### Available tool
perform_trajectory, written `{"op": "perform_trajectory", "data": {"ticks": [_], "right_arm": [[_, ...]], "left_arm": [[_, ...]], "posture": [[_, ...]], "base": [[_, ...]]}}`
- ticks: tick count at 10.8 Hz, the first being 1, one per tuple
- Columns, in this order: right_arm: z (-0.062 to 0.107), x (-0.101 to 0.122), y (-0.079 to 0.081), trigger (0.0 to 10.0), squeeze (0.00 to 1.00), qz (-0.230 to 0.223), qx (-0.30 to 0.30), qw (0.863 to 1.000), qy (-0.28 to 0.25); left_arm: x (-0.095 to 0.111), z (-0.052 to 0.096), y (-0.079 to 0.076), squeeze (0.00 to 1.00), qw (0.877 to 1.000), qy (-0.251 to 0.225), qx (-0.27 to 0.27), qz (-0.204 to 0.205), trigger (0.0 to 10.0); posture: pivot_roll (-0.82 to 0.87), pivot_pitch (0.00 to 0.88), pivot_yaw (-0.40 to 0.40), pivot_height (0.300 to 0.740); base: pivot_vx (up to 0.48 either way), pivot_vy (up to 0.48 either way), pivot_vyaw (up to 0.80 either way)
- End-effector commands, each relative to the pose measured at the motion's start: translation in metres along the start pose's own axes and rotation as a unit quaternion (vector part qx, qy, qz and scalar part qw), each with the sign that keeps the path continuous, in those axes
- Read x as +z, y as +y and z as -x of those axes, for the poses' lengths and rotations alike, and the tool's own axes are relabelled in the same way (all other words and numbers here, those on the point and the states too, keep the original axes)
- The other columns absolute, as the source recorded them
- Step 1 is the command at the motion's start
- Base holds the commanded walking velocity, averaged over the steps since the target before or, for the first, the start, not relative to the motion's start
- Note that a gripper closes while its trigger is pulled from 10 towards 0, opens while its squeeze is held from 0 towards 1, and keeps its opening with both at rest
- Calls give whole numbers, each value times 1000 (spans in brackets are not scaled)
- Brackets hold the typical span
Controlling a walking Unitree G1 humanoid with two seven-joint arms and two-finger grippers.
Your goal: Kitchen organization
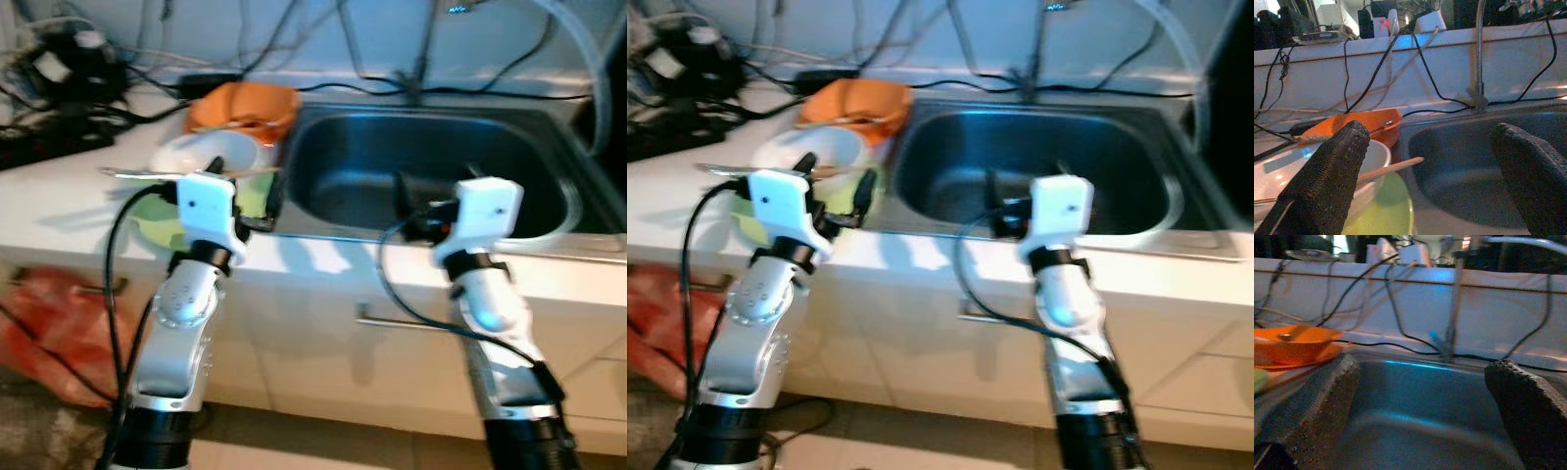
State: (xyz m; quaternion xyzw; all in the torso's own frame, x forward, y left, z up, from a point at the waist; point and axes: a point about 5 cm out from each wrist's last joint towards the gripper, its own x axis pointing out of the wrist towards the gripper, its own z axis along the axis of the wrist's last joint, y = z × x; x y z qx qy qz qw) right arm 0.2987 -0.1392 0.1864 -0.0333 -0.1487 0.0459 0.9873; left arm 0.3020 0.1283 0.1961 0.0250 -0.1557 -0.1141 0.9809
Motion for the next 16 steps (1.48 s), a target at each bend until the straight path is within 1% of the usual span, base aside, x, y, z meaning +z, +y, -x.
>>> {"op": "perform_trajectory", "data": {"ticks": [1, 2, 3, 4, 6, 8, 11, 13, 16], "right_arm": [[0, 0, 7, 10000, 0, -2, 13, 1000, 0], [-1, -1, 8, 10000, 0, -2, 15, 1000, 0], [-1, 0, 9, 10000, 0, -1, 16, 1000, -1], [-1, 0, 9, 10000, 0, 0, 17, 1000, -2], [-1, 1, 9, 10000, 0, 0, 19, 1000, -4], [0, 1, 9, 10000, 0, -1, 19, 1000, -4], [0, 4, 12, 10000, 0, 4, 28, 1000, -13], [0, 2, 12, 10000, 0, 4, 27, 1000, -11], [1, 2, 14, 10000, 0, 3, 27, 1000, -11]], "left_arm": [[-1, 1, 7, 0, 1000, 2, 11, 2, 10000], [0, 1, 8, 0, 1000, 1, 15, 3, 10000], [3, 1, 13, 0, 1000, -6, 30, -4, 10000], [5, -1, 17, 0, 999, -9, 41, -2, 10000], [6, -2, 16, 0, 999, -10, 40, -2, 10000], [6, -3, 20, 0, 999, -7, 53, 4, 10000], [10, -5, 21, 0, 998, -15, 53, 2, 10000], [6, -4, 19, 0, 999, -9, 49, 2, 10000], [5, -4, 17, 0, 999, -4, 41, -2, 10000]], "posture": [[34, 17, 54, 740], [33, 18, 53, 740], [32, 19, 52, 740], [33, 19, 52, 740], [30, 19, 53, 740], [30, 20, 55, 740], [29, 22, 55, 740], [30, 23, 58, 740], [31, 25, 61, 740]], "base": [[0, 0, 0], [0, 0, 0], [0, 0, 0], [0, 0, 0], [0, 0, 0], [0, 0, 0], [273, 0, 0], [289, 0, 0], [295, 0, 0]]}}
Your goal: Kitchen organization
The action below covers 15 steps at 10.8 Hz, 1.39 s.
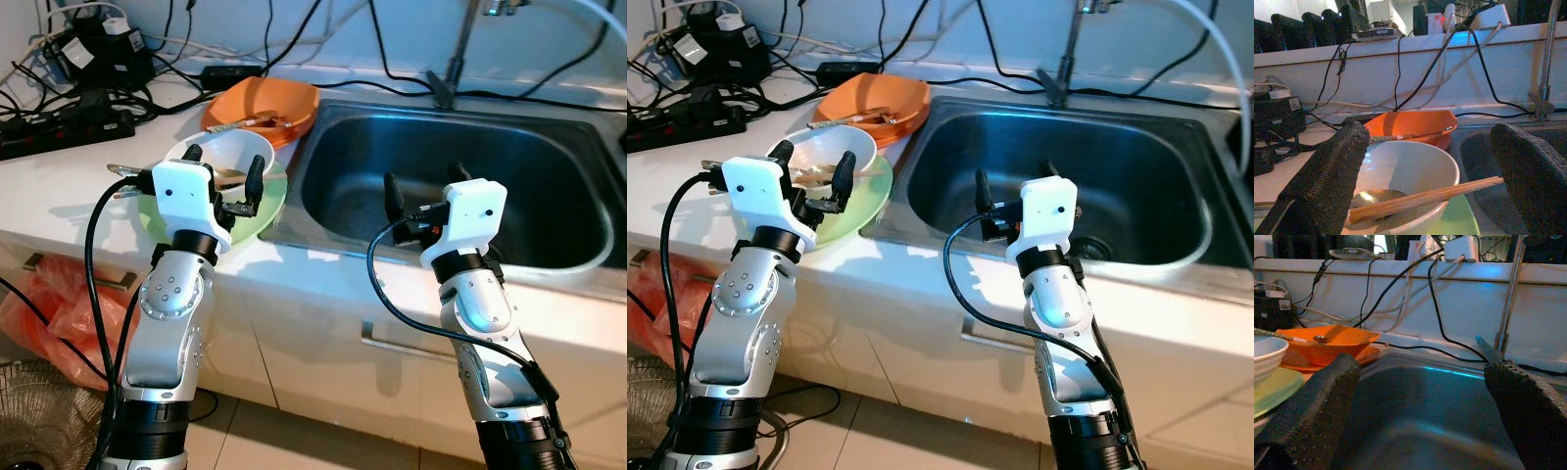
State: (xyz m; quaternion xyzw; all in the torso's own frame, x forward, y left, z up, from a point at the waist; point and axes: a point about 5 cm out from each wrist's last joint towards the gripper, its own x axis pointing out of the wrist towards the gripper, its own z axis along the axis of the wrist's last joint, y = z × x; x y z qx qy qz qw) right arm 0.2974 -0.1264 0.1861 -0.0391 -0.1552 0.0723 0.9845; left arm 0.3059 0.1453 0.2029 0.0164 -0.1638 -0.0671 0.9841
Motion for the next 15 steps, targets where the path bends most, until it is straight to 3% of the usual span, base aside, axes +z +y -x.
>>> {"op": "perform_trajectory", "data": {"ticks": [1, 4, 10, 15], "right_arm": [[2, 1, 1, 10000, 0, 2, 0, 1000, -4], [2, 0, 1, 10000, 0, 4, 0, 1000, -3], [2, 0, 0, 10000, 0, 9, 1, 1000, -3], [3, 0, 0, 10000, 0, 11, 2, 1000, -3]], "left_arm": [[-1, -1, -2, 0, 1000, 6, -8, -1, 10000], [-2, -1, -3, 0, 1000, 8, -13, -4, 10000], [-5, 0, -4, 0, 1000, 13, -18, 4, 10000], [-5, 2, -8, 0, 999, 12, -33, -3, 10000]], "posture": [[30, 26, 61, 740], [30, 28, 62, 740], [29, 23, 61, 740], [30, 27, 61, 740]], "base": [[0, 0, 0], [87, 0, 0], [442, 0, 0], [0, 0, 0]]}}
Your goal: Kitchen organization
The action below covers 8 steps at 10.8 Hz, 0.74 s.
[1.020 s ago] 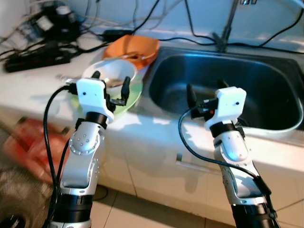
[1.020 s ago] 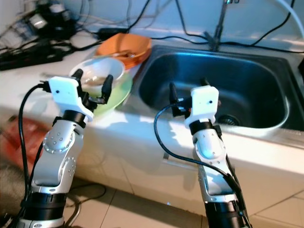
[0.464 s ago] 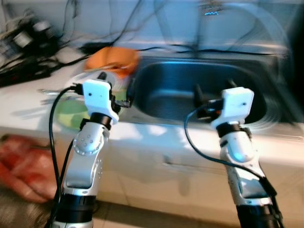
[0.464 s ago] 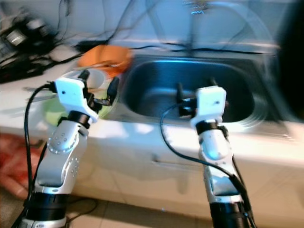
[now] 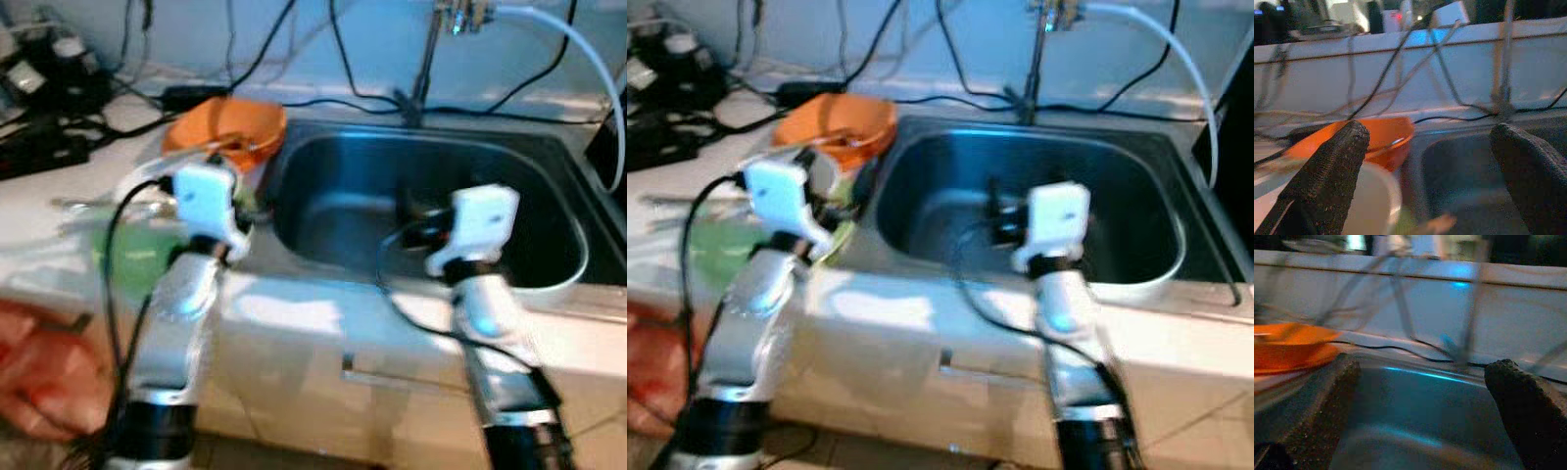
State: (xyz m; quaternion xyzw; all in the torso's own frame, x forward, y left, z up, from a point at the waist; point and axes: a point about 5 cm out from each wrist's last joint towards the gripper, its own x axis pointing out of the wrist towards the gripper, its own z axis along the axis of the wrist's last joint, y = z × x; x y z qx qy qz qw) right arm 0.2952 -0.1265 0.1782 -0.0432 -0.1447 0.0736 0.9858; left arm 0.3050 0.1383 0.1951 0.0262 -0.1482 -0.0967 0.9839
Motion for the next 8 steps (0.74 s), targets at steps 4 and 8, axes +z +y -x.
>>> {"op": "perform_trajectory", "data": {"ticks": [4, 8], "right_arm": [[-1, 5, -1, 10000, 0, 6, -1, 1000, -10], [-5, -1, 9, 10000, 0, -80, 61, 994, 46]], "left_arm": [[-1, 3, -8, 0, 998, 1, -41, -38, 10000], [-12, 5, -7, 0, 994, 32, -64, -81, 10000]], "posture": [[31, 31, 61, 740], [39, 36, 62, 740]], "base": [[0, 0, 0], [0, 0, 0]]}}
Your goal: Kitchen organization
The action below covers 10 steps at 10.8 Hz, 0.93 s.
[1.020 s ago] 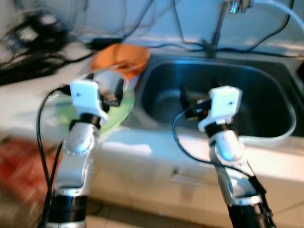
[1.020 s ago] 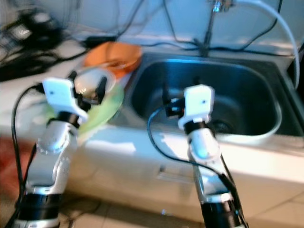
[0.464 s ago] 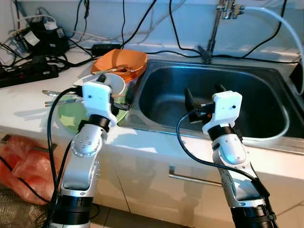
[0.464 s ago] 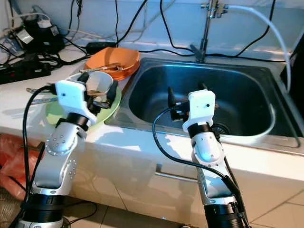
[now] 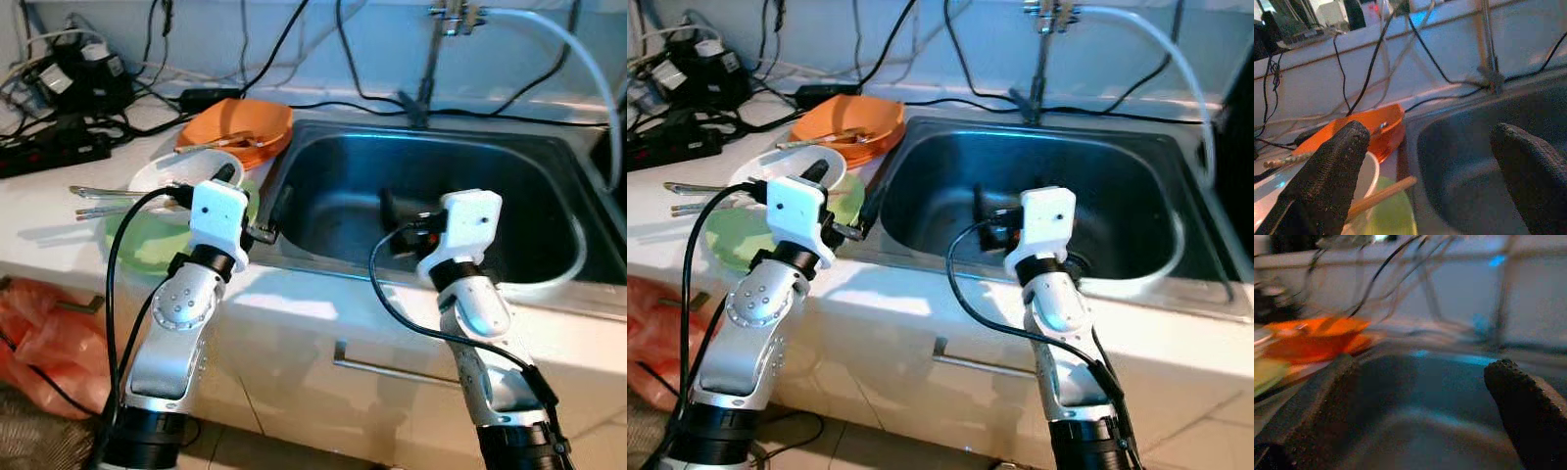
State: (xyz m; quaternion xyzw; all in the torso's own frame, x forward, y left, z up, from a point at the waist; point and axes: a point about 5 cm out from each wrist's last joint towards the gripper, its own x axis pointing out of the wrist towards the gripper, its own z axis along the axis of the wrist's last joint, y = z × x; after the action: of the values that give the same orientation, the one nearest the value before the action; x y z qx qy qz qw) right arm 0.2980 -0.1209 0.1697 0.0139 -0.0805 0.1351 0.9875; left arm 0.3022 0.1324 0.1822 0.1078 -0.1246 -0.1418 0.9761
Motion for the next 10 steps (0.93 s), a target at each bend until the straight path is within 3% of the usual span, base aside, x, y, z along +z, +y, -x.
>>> {"op": "perform_trajectory", "data": {"ticks": [1, 2, 4, 6, 10], "right_arm": [[-3, 7, 7, 10000, 0, -14, 38, 999, -1], [3, 11, 11, 10000, 0, -13, 108, 994, 12], [10, 12, 4, 10000, 0, -3, 153, 988, 27], [13, 19, -5, 10000, 0, -5, 177, 984, 31], [16, 22, -3, 10000, 0, 7, 194, 981, 17]], "left_arm": [[-2, 0, 1, 0, 1000, 6, -9, -17, 10000], [-4, 2, 4, 0, 999, 15, -10, -35, 10000], [-7, 3, 8, 0, 998, 24, -15, -60, 10000], [-7, 1, 11, 0, 996, 27, -20, -77, 10000], [-3, 0, 5, 0, 996, 13, -29, -85, 10000]], "posture": [[40, 37, 63, 740], [41, 43, 65, 740], [42, 49, 67, 740], [37, 55, 74, 740], [42, 54, 78, 740]], "base": [[0, 0, 0], [0, 0, 0], [0, 0, 0], [0, 0, 0], [0, 0, 0]]}}
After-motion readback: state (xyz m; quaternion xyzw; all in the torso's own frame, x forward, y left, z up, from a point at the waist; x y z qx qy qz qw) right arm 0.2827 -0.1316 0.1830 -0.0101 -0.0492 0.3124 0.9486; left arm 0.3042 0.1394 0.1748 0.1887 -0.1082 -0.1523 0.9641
